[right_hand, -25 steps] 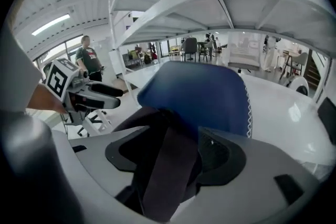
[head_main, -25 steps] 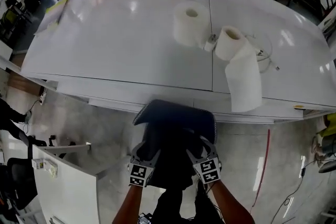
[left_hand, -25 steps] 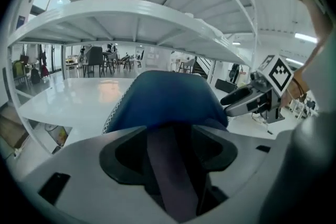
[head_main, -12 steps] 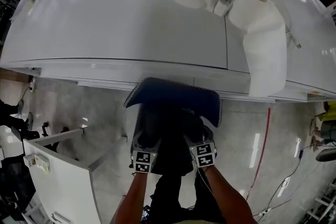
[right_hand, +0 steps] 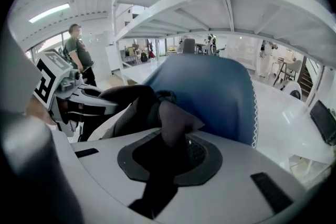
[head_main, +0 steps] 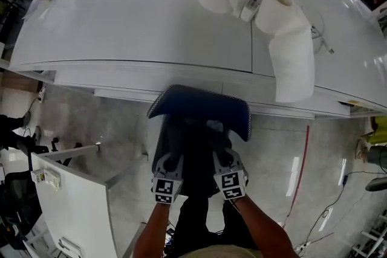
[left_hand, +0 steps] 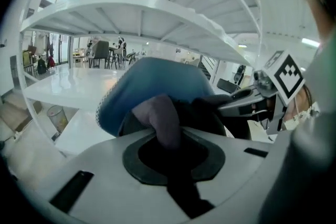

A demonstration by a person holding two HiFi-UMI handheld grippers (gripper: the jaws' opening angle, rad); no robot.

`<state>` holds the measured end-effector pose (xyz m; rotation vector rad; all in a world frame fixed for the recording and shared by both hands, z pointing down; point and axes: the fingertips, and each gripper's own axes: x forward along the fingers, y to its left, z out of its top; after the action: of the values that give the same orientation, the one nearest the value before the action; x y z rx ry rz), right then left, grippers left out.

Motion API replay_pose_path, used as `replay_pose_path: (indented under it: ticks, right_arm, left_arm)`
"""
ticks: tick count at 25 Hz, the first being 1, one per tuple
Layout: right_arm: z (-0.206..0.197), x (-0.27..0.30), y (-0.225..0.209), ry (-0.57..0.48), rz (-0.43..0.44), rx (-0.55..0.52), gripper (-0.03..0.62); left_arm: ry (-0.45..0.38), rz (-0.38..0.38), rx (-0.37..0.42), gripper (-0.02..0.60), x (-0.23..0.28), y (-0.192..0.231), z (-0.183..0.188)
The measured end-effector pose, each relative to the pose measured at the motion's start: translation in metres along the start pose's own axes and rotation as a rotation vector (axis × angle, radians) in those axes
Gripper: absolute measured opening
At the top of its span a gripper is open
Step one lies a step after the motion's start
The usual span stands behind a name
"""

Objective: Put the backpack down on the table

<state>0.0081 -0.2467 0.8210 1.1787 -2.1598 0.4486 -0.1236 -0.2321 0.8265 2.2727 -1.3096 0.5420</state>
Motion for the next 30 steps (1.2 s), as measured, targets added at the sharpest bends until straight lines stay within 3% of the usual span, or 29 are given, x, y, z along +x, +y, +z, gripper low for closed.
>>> replay_pose_path:
  ticks: [6,15,20,30]
  right_arm:
    - [0.036,-0.073,0.042,-0.085,0.113,-0.049,0.071]
    - [0.064,-0.178,0.126,-0.146,0.341,-0.196,0.067]
    - [0.099,-0.223,0.128,-0.237,0.343,-0.280,0.067]
    - [0.247,-0.322,0.109,-0.566,0.344,-0.361,0.067]
  left_arm:
    - [-0.124,0.049,0.047,0.048,-0.076,-0.026,0.070]
    - [-0.184,0.255,-0.026,0.046,-0.210,-0.051,0.094]
    - [-0.276,0.320,-0.051,0.046,-0.270,-0.083,0.112]
    - [-0.572,0.461,0.100,0.046,-0.376,-0.159,0.223]
